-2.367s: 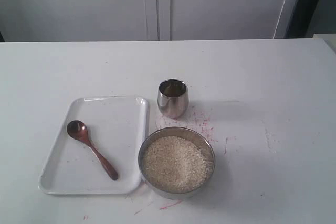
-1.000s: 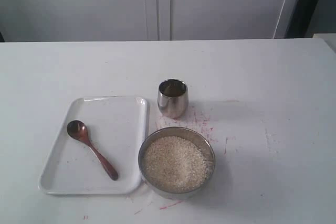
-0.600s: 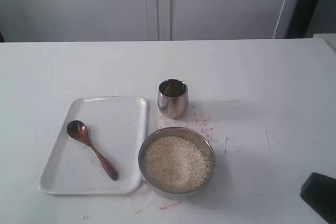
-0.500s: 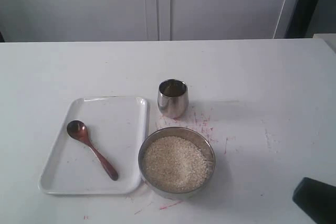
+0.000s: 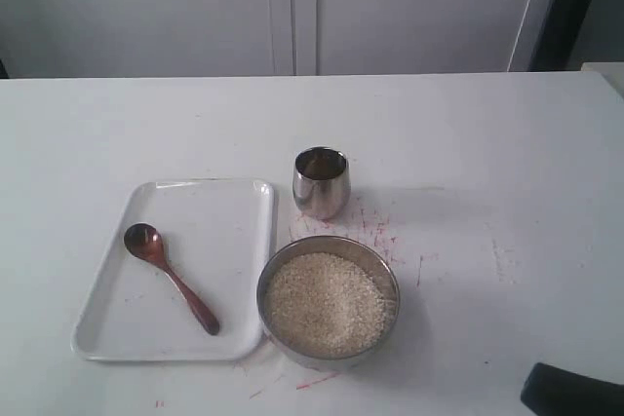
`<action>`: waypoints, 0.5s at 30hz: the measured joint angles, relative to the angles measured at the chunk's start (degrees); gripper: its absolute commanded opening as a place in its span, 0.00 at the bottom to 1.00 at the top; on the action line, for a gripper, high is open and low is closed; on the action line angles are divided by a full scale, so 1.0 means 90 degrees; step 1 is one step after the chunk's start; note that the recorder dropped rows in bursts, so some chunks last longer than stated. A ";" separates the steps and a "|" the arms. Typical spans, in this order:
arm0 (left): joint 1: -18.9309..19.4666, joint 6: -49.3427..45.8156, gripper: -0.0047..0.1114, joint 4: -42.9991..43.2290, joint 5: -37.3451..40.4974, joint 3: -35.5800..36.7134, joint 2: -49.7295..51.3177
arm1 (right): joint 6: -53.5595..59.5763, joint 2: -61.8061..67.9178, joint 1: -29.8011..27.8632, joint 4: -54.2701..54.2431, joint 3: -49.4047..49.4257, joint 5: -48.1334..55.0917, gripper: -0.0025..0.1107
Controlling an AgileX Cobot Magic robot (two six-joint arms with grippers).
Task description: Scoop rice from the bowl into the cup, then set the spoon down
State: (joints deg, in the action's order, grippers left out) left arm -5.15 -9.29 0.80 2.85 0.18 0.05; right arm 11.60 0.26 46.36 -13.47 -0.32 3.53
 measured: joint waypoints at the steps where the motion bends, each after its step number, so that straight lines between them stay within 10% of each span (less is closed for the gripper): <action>1: 0.0000 0.0000 0.16 0.0000 0.0000 0.0000 0.0000 | 0.0053 0.0000 0.0000 0.0000 0.0000 0.0030 0.02; 15: 0.0000 0.0000 0.16 0.0000 0.0000 0.0000 0.0000 | 0.0162 0.0000 0.0000 0.0015 0.0004 0.0316 0.02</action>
State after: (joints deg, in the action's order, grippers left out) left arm -5.15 -9.29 0.80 2.85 0.18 0.05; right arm 13.06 0.26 46.36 -13.34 -0.29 6.37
